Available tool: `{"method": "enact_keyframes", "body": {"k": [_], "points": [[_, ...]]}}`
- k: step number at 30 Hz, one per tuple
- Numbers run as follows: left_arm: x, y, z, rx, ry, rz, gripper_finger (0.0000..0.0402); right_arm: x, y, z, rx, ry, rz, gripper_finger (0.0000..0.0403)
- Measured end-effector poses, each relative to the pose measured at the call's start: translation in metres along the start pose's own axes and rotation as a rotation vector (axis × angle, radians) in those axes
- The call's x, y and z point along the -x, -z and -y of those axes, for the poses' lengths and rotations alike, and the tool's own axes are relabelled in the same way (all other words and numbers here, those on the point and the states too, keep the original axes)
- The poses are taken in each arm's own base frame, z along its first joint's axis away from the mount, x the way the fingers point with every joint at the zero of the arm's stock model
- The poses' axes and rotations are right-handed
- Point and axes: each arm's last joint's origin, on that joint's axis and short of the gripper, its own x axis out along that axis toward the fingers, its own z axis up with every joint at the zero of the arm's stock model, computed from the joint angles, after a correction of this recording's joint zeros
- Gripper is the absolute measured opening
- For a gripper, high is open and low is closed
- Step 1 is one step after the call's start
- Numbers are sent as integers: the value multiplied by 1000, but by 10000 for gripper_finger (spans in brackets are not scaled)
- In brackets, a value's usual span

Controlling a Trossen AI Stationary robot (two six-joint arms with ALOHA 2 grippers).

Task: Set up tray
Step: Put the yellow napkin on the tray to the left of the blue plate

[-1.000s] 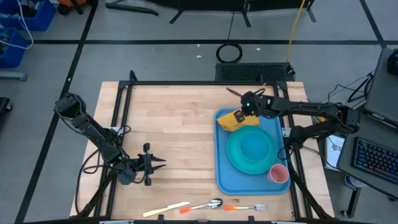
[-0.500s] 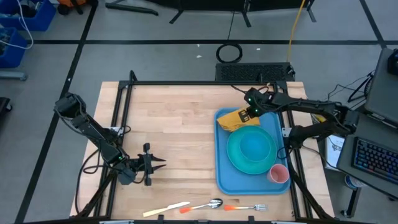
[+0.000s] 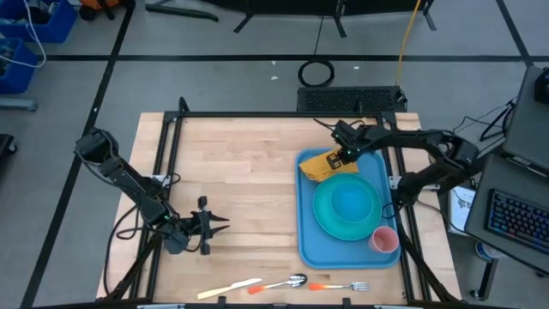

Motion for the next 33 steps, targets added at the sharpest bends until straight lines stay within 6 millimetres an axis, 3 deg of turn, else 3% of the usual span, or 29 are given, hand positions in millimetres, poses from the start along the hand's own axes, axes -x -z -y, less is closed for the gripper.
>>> {"method": "enact_keyframes", "body": {"k": [17,26,33], "points": [[0,1,0,3,-1,-6,86,-3,6,11,-85,66,-106,0],[0,1,0,3,13,-13,86,0,16,19,-158,209,-171,0],[0,1,0,4,14,-13,86,8,12,15,-126,191,-52,0]]}}
